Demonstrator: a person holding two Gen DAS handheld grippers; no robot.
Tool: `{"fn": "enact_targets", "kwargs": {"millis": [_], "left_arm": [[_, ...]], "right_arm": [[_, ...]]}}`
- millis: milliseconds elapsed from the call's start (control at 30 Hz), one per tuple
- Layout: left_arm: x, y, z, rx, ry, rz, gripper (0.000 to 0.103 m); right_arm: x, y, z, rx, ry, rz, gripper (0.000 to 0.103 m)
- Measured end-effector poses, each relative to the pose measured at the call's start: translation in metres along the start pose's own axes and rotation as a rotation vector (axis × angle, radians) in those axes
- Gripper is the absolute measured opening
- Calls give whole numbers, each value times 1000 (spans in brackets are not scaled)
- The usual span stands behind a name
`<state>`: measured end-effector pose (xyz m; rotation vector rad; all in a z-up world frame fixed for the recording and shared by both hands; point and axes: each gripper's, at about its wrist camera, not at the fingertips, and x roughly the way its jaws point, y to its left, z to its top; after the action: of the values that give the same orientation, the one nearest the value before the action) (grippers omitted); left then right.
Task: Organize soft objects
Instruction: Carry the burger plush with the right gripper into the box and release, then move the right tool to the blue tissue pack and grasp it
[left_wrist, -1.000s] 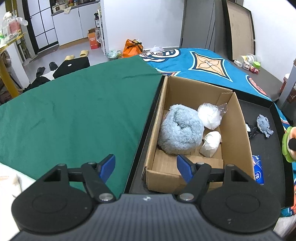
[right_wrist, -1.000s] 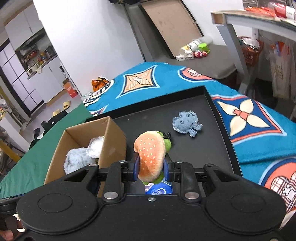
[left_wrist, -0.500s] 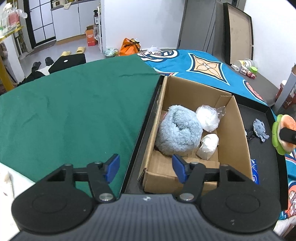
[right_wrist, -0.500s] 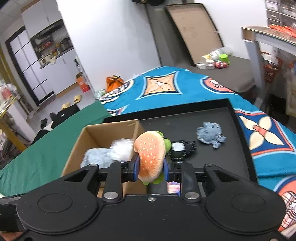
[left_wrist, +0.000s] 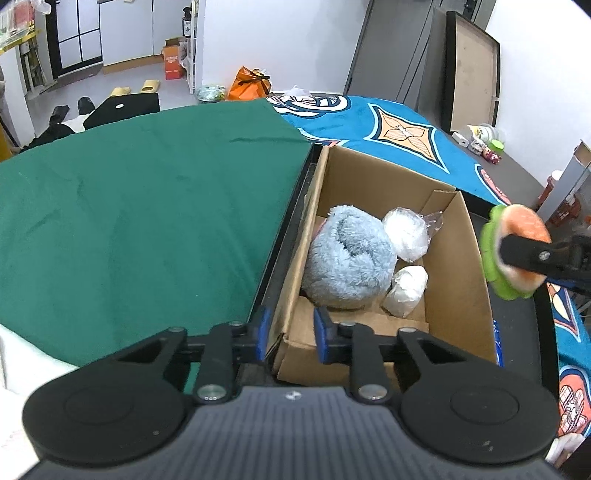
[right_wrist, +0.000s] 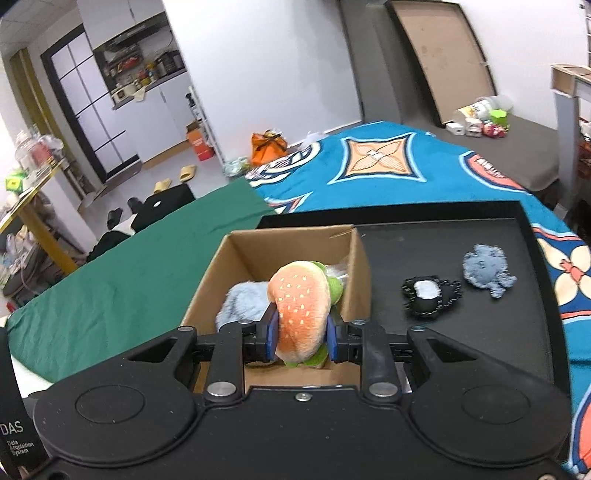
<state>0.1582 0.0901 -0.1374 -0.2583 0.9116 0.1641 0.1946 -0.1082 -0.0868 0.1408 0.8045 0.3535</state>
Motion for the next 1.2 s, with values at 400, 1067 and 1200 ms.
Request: {"fn": "enact_targets", "kwargs": {"millis": [400, 1067, 1200], "left_arm": [[0, 11, 0, -47, -17, -43, 10], [-3, 15, -1, -84, -13, -17, 12], [-4, 11, 0, -65, -10, -6, 14]], "right_arm": [[20, 36, -6, -3, 62, 67, 26], [24, 26, -13, 124, 102, 137, 52], [17, 16, -16, 122, 107, 108, 52]]}}
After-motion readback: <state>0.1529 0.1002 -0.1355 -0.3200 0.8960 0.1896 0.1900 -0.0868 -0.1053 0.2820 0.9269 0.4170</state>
